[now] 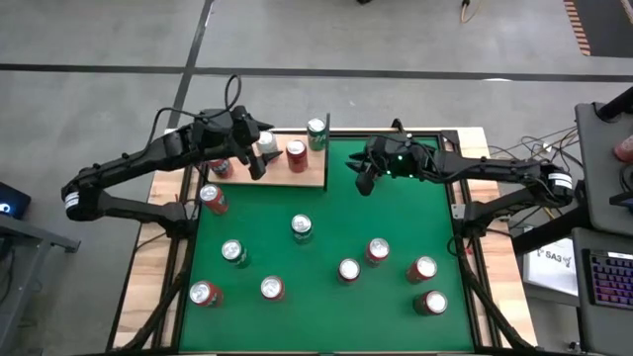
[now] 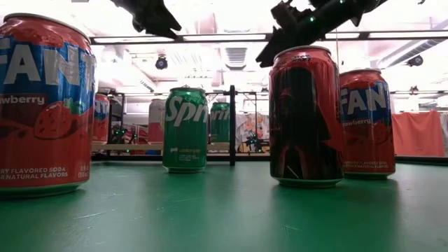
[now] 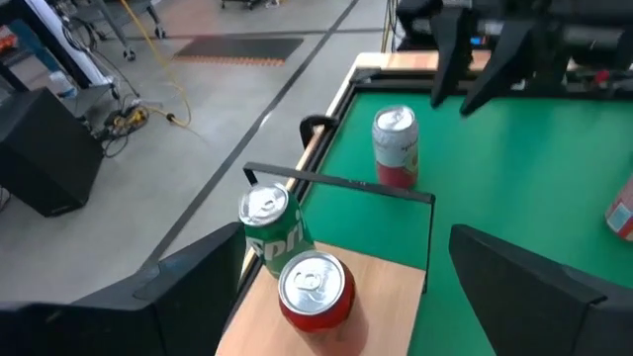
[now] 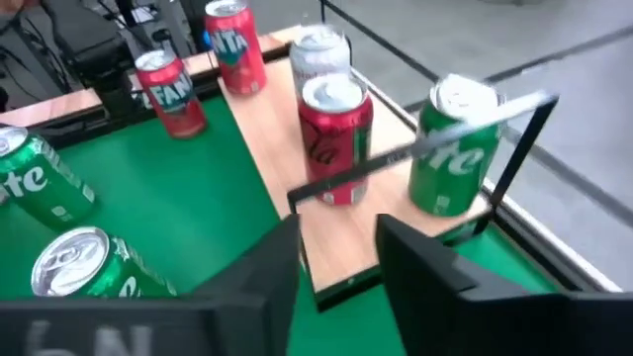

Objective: Place canned beverage on shelf
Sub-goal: Put the red-black soda can on the shelf

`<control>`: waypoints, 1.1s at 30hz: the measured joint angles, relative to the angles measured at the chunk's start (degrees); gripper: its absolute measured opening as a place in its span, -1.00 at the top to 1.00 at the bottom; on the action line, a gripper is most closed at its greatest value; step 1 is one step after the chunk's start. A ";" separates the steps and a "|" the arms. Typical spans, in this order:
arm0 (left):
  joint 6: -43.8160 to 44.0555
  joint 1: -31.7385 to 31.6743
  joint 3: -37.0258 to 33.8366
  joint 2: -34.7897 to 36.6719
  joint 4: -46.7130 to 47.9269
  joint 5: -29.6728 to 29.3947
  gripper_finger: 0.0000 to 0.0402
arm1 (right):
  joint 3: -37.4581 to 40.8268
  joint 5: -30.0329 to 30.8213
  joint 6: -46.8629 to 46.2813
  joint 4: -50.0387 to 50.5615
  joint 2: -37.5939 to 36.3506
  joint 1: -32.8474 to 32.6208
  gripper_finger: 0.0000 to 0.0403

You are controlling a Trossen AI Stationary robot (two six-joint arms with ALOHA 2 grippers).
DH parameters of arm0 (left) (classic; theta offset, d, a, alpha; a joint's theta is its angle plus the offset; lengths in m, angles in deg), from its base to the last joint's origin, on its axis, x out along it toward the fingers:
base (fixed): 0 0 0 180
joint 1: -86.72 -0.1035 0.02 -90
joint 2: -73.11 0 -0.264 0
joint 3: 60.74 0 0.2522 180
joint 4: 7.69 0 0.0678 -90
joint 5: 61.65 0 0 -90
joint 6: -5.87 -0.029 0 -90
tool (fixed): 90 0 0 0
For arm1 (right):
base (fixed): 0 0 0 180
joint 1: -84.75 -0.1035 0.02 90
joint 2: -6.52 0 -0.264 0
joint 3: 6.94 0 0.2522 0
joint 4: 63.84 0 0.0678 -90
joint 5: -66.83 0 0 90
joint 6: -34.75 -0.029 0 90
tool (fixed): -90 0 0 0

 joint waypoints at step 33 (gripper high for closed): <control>-1.19 0.00 -2.84 -21.67 -3.48 -2.82 0.91 | -3.88 0.02 6.66 5.59 -0.02 -2.01 0.94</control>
